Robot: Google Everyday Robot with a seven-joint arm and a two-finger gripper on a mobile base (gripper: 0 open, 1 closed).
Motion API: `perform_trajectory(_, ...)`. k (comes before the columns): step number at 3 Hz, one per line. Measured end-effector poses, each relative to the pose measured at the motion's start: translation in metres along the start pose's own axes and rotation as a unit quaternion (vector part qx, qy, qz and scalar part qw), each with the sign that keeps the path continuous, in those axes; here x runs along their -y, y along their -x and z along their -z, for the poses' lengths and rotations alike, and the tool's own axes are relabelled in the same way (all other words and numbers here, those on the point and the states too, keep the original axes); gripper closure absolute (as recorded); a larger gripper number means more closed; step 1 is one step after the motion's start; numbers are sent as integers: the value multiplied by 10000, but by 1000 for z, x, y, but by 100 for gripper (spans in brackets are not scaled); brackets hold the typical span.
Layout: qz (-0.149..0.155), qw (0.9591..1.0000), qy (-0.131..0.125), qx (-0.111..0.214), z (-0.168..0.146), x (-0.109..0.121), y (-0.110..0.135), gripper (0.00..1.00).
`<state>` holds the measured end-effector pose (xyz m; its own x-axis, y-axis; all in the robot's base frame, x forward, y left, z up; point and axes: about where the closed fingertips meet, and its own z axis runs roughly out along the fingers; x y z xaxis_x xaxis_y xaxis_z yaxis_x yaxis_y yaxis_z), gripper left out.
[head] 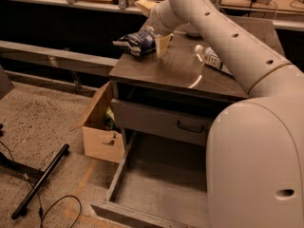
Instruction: Place blue chip bag into middle drawer
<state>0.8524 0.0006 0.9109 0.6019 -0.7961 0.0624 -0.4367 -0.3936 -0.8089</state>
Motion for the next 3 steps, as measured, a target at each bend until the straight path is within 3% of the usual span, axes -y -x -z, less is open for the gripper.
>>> perform_trajectory(3,202,9988,34,440,-34,6,23,0)
